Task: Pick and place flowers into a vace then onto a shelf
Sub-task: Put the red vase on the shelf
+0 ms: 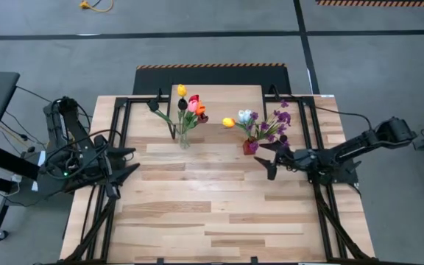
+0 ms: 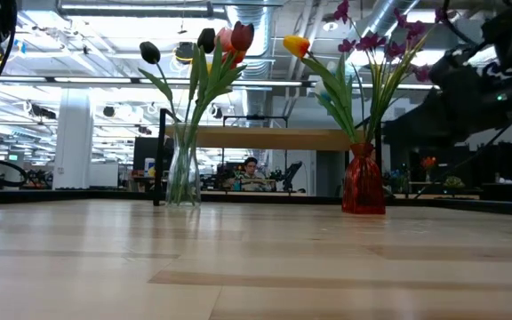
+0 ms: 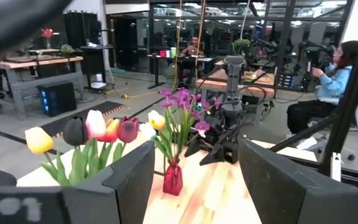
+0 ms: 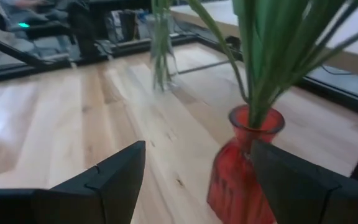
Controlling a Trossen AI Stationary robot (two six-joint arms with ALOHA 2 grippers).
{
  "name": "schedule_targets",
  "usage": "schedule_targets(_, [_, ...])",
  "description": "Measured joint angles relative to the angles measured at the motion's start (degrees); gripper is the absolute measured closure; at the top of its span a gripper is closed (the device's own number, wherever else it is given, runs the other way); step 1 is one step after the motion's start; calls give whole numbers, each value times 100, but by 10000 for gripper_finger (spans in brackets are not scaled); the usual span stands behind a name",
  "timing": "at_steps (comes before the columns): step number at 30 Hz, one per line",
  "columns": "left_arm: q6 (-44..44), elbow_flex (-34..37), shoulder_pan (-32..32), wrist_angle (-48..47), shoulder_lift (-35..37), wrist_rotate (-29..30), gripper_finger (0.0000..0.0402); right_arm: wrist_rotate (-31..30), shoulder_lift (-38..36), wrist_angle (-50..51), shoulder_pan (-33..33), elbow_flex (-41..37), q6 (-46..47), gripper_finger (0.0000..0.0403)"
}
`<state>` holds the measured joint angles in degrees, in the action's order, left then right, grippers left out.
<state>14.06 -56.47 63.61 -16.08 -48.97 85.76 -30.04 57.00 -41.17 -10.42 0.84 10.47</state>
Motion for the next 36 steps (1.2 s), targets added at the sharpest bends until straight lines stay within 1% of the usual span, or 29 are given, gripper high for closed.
schedule_targets(12, [87,0,0,5,0,17,180,-38,1041,-4,488,512,-102,120])
schedule_targets(14, [119,0,0,7,0,11,180,-157,1160,15,525,567,-102,120])
schedule_targets(19, [167,0,0,15,0,8,180,-197,1244,19,521,597,-104,120])
schedule_targets(25, [216,0,0,15,0,5,180,-473,1243,40,567,597,-148,120])
schedule_targets(29, [221,0,0,16,0,-132,180,-456,1243,-19,677,599,-147,120])
schedule_targets(36, [269,0,0,15,0,-155,180,-341,1243,42,719,757,-275,120])
